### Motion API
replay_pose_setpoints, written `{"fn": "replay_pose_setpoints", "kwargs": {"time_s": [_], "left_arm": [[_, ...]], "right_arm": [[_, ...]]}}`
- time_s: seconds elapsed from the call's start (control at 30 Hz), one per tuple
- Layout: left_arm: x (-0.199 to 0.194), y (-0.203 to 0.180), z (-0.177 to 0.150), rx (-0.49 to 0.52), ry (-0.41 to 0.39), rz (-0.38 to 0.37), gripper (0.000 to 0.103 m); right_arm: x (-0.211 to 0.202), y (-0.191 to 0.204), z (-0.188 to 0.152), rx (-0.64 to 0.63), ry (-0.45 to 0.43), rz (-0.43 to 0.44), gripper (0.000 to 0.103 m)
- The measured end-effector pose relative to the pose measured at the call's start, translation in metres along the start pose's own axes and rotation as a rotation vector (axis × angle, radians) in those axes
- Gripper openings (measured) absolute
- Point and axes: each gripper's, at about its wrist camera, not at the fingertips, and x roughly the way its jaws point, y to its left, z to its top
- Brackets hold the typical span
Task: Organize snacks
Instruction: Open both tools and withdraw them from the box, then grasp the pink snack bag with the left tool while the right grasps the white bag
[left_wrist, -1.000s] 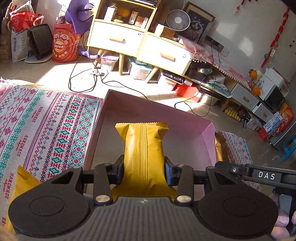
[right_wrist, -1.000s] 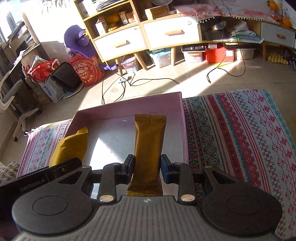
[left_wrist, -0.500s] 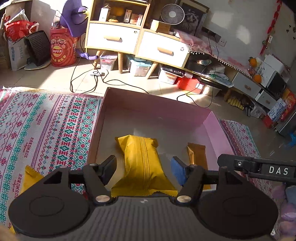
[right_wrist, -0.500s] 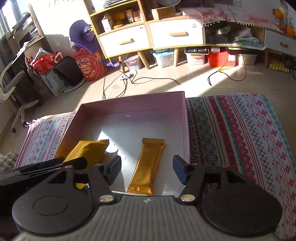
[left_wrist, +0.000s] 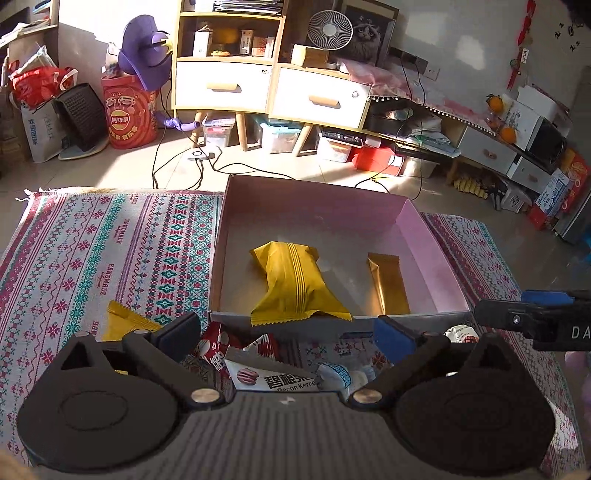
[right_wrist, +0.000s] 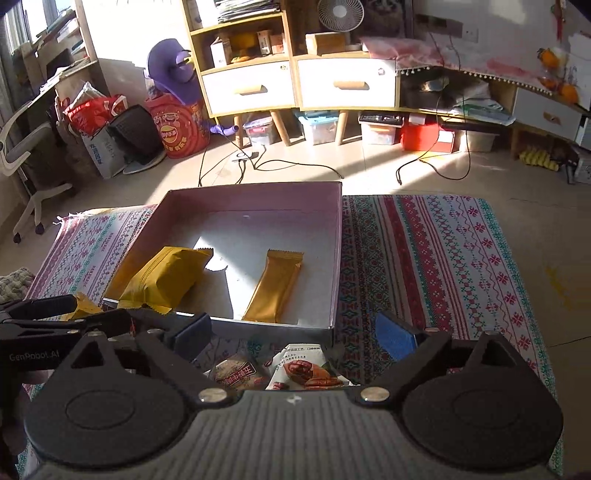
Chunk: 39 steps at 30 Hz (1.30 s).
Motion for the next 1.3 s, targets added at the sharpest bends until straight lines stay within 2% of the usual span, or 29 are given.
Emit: {"fn": "replay_pose_setpoints", "kwargs": {"time_s": [0.27, 0.5, 1.0, 1.3], "left_arm": [[-0.028, 0.013, -0.015, -0.005, 0.028, -0.016, 0.103], [-0.040, 0.016, -0.033, 0.056, 0.063, -0.012, 0.103], [-0.045, 0.025, -0.087, 0.160, 0.178, -0.033, 0.103], [-0.039, 0.015, -0.115, 0.266, 0.278, -0.084, 0.103]], "right_arm": [[-0.029, -0.002, -0.027, -0.043, 0.002, -0.013, 0.100], [-0.040, 0.001, -0.047, -0.067, 0.017, 0.005, 0.102], [-0.030, 0.005, -0.080, -0.198, 0.074, -0.036, 0.102], [-0.010, 0.017, -0.103, -0.369, 0.084, -0.097, 0.101]]}}
